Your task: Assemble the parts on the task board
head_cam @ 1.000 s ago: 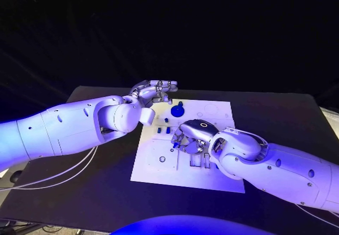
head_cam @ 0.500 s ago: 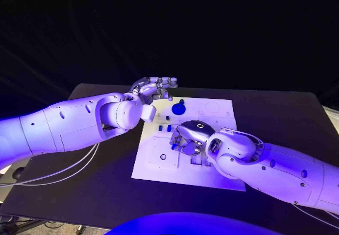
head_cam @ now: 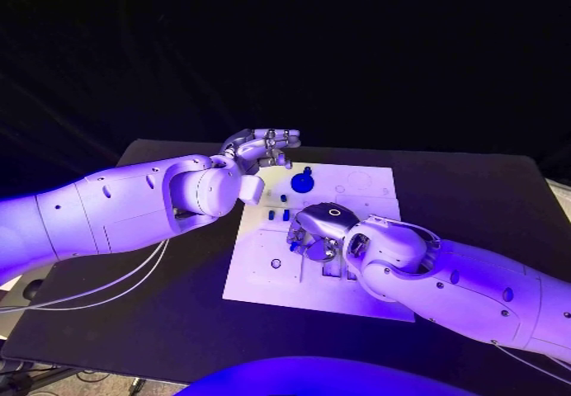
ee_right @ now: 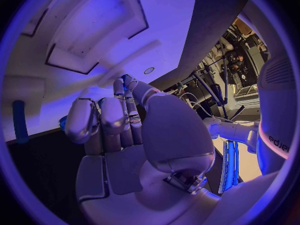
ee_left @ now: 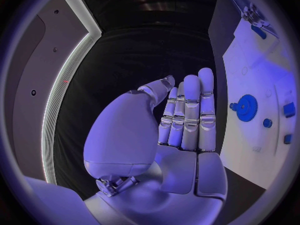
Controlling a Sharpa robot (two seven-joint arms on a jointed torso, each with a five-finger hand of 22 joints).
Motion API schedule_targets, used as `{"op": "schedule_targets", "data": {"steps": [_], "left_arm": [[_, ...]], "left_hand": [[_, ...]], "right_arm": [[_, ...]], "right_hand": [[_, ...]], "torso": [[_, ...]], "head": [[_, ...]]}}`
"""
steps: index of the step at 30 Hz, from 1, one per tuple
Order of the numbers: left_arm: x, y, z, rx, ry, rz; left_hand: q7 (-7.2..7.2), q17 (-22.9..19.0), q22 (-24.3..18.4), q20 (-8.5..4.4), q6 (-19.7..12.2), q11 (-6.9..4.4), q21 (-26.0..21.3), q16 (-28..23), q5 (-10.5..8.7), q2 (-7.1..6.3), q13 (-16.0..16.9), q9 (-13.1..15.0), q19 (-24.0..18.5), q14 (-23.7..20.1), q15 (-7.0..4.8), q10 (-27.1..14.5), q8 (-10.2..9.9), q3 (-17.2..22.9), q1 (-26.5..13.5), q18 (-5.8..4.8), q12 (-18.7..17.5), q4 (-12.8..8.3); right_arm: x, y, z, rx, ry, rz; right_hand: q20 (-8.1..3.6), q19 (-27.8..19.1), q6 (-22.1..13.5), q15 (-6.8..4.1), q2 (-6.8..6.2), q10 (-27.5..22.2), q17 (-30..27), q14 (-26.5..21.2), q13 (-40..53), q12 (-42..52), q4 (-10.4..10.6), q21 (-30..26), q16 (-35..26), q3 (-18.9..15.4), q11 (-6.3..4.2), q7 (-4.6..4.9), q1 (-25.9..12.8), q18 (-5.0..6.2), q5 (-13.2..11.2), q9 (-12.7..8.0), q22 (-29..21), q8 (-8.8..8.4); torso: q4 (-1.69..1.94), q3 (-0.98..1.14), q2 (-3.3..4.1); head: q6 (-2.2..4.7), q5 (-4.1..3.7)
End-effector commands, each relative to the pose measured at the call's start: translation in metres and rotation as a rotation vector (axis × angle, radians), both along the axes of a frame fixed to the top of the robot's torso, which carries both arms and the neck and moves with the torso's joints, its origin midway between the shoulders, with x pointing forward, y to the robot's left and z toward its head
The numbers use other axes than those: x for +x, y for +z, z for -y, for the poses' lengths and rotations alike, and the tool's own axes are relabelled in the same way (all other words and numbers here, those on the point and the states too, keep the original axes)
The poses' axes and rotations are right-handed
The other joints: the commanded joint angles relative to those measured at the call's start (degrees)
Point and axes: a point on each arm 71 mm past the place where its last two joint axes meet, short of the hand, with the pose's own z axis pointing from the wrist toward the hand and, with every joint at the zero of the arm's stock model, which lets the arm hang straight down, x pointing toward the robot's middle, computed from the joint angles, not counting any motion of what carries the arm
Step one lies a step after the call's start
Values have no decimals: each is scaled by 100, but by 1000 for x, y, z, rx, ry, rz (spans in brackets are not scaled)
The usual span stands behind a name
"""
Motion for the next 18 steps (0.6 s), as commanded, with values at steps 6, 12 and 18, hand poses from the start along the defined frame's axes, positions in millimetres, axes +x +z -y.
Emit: {"op": "schedule_targets", "data": {"steps": [6,12,18], "left_arm": [[0,1,3,-14,-13,8],[0,1,3,-13,-8,9],[0,1,1,-7,1,6]], "left_hand": [[1,-5,-7,14,-26,-1,-29,-23,37,38,-2,-8,-23,-36,4,-41,30,-14,-19,60,24,-22],[-5,-15,-9,14,-22,-7,-32,-21,41,53,2,-3,-26,-34,0,-38,45,-9,3,62,49,-39],[-7,-19,-10,13,-19,-10,-32,-20,41,60,3,-1,-25,-32,-1,-36,52,-7,11,64,60,-46]], "right_arm": [[-1,-8,-3,-120,-26,13],[0,-9,-3,-123,-28,6],[3,-7,1,-72,-56,20]], "right_hand": [[14,6,20,-15,14,35,-18,130,-14,-35,22,-6,3,18,13,-5,-10,-64,14,9,-18,1],[47,-147,-170,42,-112,-143,-194,70,-82,-166,84,-154,-148,-51,81,59,-190,-17,20,-32,-247,-124],[137,-365,-497,137,-351,-556,-382,-11,-182,-277,189,-390,-316,-281,195,135,-429,51,176,-109,-584,-227]], "torso": [[1,0,4],[-1,-3,-1],[1,-3,-4]], "head": [[-11,5],[-23,9],[-31,15]]}}
